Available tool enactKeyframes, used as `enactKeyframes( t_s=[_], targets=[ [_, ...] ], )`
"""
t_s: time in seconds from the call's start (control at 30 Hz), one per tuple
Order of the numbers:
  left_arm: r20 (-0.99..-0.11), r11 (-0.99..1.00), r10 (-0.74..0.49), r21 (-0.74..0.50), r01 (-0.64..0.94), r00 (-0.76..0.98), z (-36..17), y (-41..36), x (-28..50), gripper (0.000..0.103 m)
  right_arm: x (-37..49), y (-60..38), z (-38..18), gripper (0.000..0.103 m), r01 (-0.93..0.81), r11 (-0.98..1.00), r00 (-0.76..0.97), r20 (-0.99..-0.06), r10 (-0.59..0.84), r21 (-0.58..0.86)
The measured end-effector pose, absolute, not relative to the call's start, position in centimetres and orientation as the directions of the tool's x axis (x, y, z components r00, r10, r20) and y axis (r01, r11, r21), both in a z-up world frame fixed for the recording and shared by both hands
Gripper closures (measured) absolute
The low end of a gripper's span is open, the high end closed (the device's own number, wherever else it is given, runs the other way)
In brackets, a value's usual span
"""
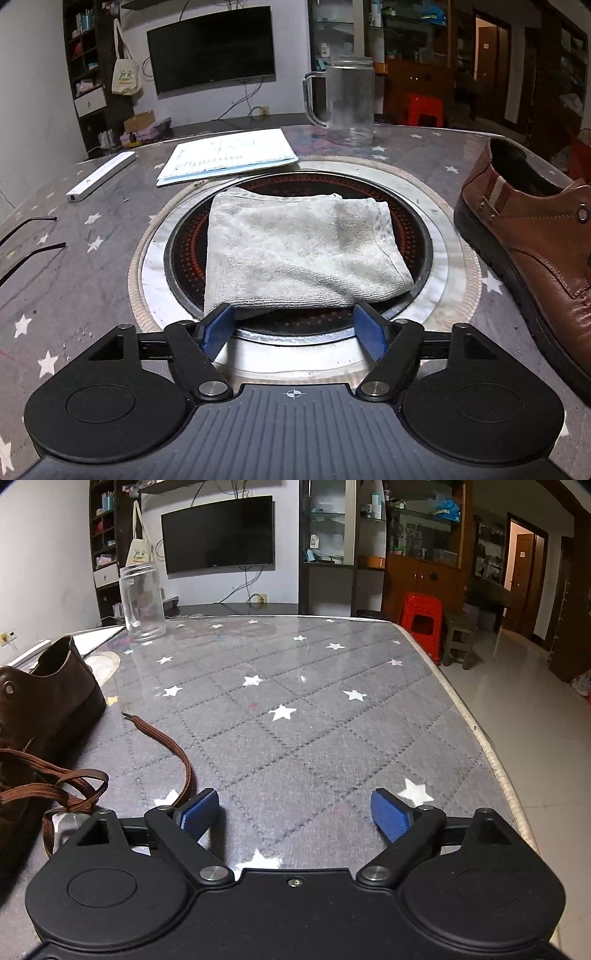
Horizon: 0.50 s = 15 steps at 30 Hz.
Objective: Lace up shoes with both hands
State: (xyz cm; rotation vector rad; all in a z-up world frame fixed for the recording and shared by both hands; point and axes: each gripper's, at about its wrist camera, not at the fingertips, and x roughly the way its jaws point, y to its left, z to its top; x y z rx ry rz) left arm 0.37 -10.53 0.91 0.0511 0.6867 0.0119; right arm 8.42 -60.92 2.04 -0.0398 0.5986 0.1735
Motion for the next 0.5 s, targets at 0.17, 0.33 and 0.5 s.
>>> enactKeyframes(
  t_s=[0.17,0.33,0.5],
  targets=[
    [-0.627,1.000,0.010,0.028,0.010,0.779,0.58,-10.20,0.46,0.019,8.64,-60.73,1.83,0.000,-0.181,0.983,0.804,-0.573,0.159,0.018],
    [-0.636,1.000,-0.006,0.002,0.009,0.772,0.34,-9.83,0.72,0.010,8.53,-60.74,1.81,0.000,-0.180,0.983,0.804,-0.573,0.159,0.020],
    [-0.646,1.000,-0.009,-0.008,0.005,0.764,0.13,-9.70,0.91,0.004,8.43,-60.47,1.76,0.000,-0.179,0.984,0.804,-0.573,0.158,0.020]
  ],
)
